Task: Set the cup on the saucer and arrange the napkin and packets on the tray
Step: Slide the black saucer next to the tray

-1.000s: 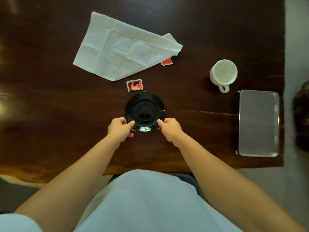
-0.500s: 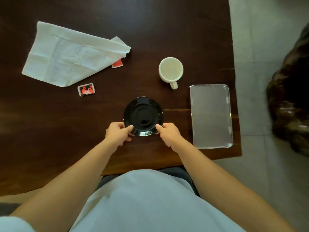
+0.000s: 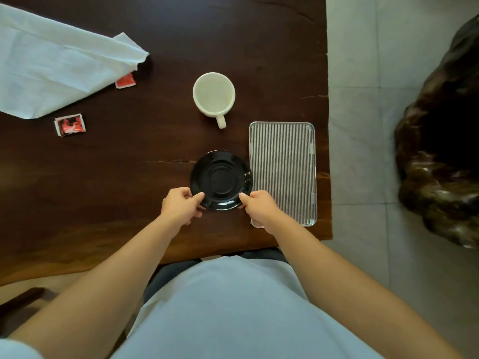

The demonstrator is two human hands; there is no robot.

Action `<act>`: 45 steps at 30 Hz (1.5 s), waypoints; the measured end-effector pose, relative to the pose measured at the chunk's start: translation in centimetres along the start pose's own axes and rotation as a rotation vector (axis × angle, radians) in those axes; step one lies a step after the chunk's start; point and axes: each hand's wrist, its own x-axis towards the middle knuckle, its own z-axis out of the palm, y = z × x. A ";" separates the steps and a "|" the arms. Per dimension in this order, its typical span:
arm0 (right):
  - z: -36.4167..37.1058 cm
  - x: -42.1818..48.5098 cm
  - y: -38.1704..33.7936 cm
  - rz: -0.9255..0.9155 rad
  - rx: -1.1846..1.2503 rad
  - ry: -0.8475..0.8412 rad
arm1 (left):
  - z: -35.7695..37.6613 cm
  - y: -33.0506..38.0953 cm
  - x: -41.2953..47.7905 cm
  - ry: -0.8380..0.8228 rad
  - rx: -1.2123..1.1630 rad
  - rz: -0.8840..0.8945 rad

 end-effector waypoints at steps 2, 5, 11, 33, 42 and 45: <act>0.5 0.8 -0.2 -0.003 -0.011 -0.010 | 0.0 -0.2 0.0 0.029 -0.022 -0.022; 0.9 2.2 -0.4 0.030 0.017 -0.053 | 0.1 -0.3 0.9 0.066 -0.050 -0.048; 1.2 4.2 -0.7 0.054 0.000 -0.028 | 0.8 0.4 2.6 0.089 -0.078 -0.076; 1.9 -0.3 -2.3 0.168 0.150 0.015 | -0.9 -0.4 0.6 -0.113 0.138 -0.018; 2.1 -5.3 -4.8 0.068 0.061 -0.134 | -4.9 -0.7 -4.9 -0.052 0.179 0.045; 2.6 -5.6 -5.2 0.045 0.011 -0.157 | -5.5 -1.7 -5.7 -0.011 0.151 0.040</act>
